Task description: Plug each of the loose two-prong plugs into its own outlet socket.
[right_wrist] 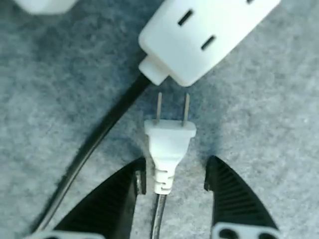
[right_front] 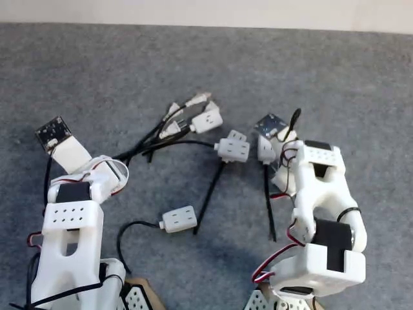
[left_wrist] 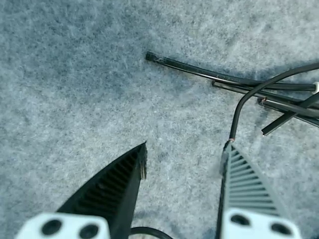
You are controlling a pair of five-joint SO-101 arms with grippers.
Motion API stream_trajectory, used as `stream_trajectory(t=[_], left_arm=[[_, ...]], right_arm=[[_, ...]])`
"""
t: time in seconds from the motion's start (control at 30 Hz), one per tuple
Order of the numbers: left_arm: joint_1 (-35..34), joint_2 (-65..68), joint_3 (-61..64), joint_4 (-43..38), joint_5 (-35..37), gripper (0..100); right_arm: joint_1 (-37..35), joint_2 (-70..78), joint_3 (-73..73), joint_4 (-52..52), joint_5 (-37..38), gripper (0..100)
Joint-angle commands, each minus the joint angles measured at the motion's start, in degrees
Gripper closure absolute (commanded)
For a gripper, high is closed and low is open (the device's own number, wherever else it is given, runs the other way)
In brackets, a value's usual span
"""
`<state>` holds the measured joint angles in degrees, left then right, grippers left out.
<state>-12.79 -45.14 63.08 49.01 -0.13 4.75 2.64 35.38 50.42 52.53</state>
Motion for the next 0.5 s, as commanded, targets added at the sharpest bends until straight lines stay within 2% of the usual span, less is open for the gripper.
stream_trajectory(t=[0.0,0.1,0.37,0.47], left_arm=[[0.3,-0.9,-0.1,-0.8,0.3,75],[0.3,-0.9,-0.1,-0.8,0.3,75],[0.3,-0.9,0.0,-0.8,0.3,75],[0.3,-1.3,-0.1,-0.8,0.3,75]], right_arm=[[0.8,-0.4,1.1,-0.8,0.8,87.8],[1.3,-0.4,2.6,-1.2,0.9,99.8],[1.3,-0.8,3.1,-4.7,0.5,99.3],[1.3,-2.2,2.5,1.7,0.1,99.3]])
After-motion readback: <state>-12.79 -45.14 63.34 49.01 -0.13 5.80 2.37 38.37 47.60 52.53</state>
